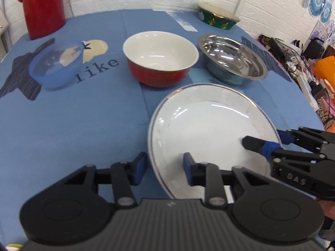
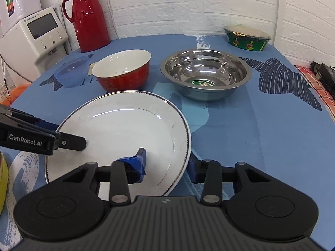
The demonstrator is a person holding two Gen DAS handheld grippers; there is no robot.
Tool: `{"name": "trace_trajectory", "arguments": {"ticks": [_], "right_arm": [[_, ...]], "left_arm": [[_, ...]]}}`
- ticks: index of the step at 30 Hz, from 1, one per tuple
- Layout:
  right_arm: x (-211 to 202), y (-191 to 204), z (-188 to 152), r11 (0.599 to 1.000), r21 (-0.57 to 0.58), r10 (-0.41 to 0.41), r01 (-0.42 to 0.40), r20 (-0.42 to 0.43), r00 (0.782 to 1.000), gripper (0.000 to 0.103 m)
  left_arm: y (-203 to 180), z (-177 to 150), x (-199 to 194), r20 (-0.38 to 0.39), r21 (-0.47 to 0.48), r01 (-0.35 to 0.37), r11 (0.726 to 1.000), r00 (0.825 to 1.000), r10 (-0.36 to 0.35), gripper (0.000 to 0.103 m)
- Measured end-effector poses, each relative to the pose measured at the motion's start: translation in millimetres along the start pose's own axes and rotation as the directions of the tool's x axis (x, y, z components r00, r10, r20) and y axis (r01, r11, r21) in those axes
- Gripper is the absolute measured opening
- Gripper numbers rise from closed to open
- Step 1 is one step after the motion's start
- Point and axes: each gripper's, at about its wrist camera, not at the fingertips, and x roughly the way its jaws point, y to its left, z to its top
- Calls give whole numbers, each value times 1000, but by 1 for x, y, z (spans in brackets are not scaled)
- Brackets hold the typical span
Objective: Organize plates and bowls
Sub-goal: 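Grasp the gold-rimmed plate rim with the left gripper while the right gripper grasps it, then carry the gold-rimmed plate with both grippers and lower it onto the plate stack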
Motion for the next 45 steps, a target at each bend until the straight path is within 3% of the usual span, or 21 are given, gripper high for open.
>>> {"name": "trace_trajectory", "arguments": {"ticks": [2,7,10,21,27,35,45], "right_arm": [[-1,3,-3,1000,19,-10,10,13,1000,23],[-7,5,-6,995,103,-3,1,18,1000,23],[-10,12,-6,996,92,-15,13,22,1000,25],[-33,37,-2,995,95,5,-12,76,997,28],[-49,67,-9,994,93,53,-64,119,991,28],[-70,139,-13,987,3,157,-159,165,974,29],[-75,213,-40,960,-55,279,-274,130,952,30]], "left_arm": [[-5,-2,-1,-2,5,-36,999,999,36,24],[0,-1,-4,-28,-22,-26,999,999,26,22],[3,-3,-8,-34,-33,-16,999,999,15,22],[16,-20,-55,31,-37,-22,999,999,23,22],[37,-49,-101,80,-60,-63,996,995,68,22],[84,-105,-171,139,-141,-136,981,978,156,22],[130,-181,-214,129,-240,-190,952,966,225,22]]}}
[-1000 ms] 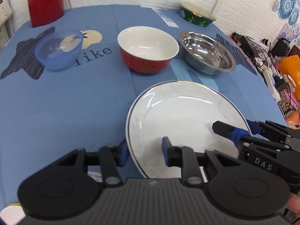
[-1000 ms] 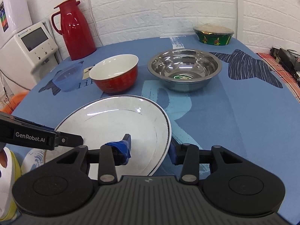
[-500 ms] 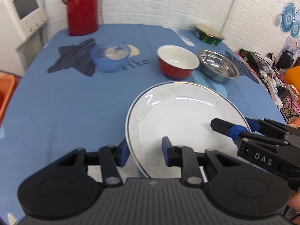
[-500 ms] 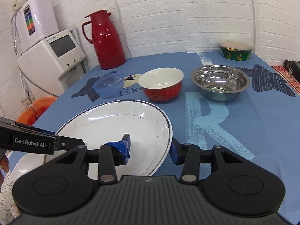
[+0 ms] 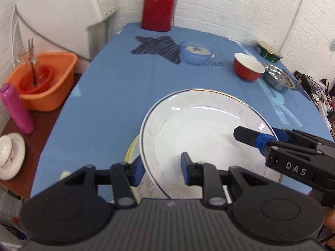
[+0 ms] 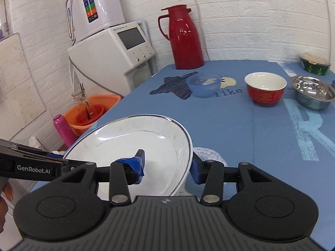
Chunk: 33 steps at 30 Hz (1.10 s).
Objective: Organize plates and bowls
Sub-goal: 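Carry the gold-rimmed plate with both grippers and lower it onto the plate stack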
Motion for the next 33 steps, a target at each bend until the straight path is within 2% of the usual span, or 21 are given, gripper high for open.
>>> {"name": "trace_trajectory", "arguments": {"ticks": [6,16,18,19,22,23,24,26,33], "right_arm": [[7,17,-14,1000,-1,11,-11,-34,999,30],[10,16,-23,1000,-6,24,-24,-72,997,30],[13,15,-27,999,6,34,-34,-92,995,30],[14,14,-29,999,18,45,-44,-102,994,30],[12,14,-32,999,15,52,-50,-92,994,30],[11,14,-31,999,13,47,-46,-89,995,30],[10,13,-29,999,11,44,-44,-83,996,30],[7,10,-27,999,20,45,-44,-71,996,31],[4,7,-22,998,-4,55,-56,-97,994,29]], "left_arm": [[14,-14,6,-20,-26,7,1000,1000,-8,22],[14,-20,7,21,4,-4,1000,1000,4,23],[15,-22,9,9,7,-14,1000,1000,14,24],[18,-24,13,-12,-2,-9,1000,1000,9,24],[20,-28,12,6,4,10,1000,1000,-10,27],[19,-28,9,18,11,9,1000,1000,-9,30],[18,-27,7,31,20,7,1000,1000,-7,42],[18,-25,0,60,25,-7,1000,998,6,54],[10,-9,-8,96,28,0,1000,995,-2,55]]}}
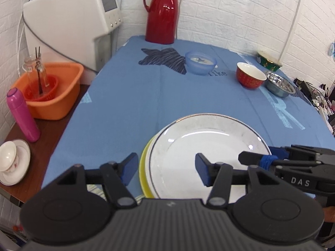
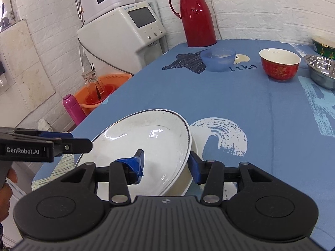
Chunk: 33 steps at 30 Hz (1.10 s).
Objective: Organize plates and bowls
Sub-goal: 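Carry the gold-rimmed plate with both grippers and lower it onto the plate stack, then open both grippers and withdraw them from the plate stack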
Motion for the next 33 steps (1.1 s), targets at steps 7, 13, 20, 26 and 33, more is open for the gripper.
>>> {"name": "trace_trajectory", "arguments": {"ticks": [7,13,20,26,33], "right_arm": [[-16,-14,5,997,72,34,-37,44,998,32],[-25,-18,13,998,59,23,-27,65,998,32],[-35,-41,9,996,76,-43,39,54,998,33],[-50,-68,10,982,135,-140,134,37,989,34],[-64,-97,3,962,196,-196,192,1,981,34]], "left_arm": [[-23,6,1,17,17,36,999,999,-36,63],[-45,13,1,24,53,53,997,998,-54,63],[-75,23,4,37,89,99,991,994,-103,67],[-99,30,12,34,115,121,986,991,-126,70],[-120,37,29,-6,120,111,987,994,-111,80]]}}
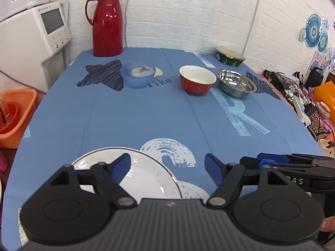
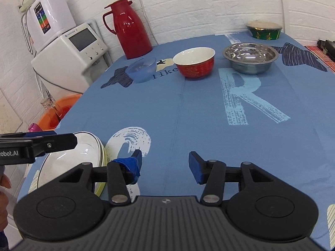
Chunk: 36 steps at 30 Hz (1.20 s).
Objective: Organize plates and bowls
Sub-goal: 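Open both grippers and withdraw them from the plate stack, then move both grippers toward the steel bowl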
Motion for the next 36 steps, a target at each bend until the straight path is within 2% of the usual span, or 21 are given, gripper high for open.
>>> {"name": "trace_trajectory", "arguments": {"ticks": [5,11,17,22,28,31,33,36], "right_arm": [[-5,-18,0,999,-3,-38,39,36,999,35],[-6,-48,1,998,40,-59,56,63,996,35],[-4,-89,0,992,99,-81,77,40,996,35],[-2,-125,10,982,152,-124,117,43,991,36],[3,-163,39,978,153,-152,143,50,987,36],[7,-184,67,978,131,-169,161,59,984,36],[8,-197,88,977,130,-182,171,73,981,36],[13,-217,124,979,130,-168,155,102,980,36]], "left_arm": [[-20,3,15,-10,32,-3,999,1000,3,80],[-40,11,44,-92,-25,109,994,990,-111,80],[-68,24,78,-143,-17,118,993,982,-119,80],[-94,51,111,-170,-6,126,992,977,-125,80],[-126,96,160,-161,-127,218,968,958,-236,80],[-136,118,188,-127,-225,228,947,957,-261,80],[-139,130,206,-102,-291,213,933,962,-252,80],[-137,142,231,-69,-398,197,896,968,-243,80]]}}
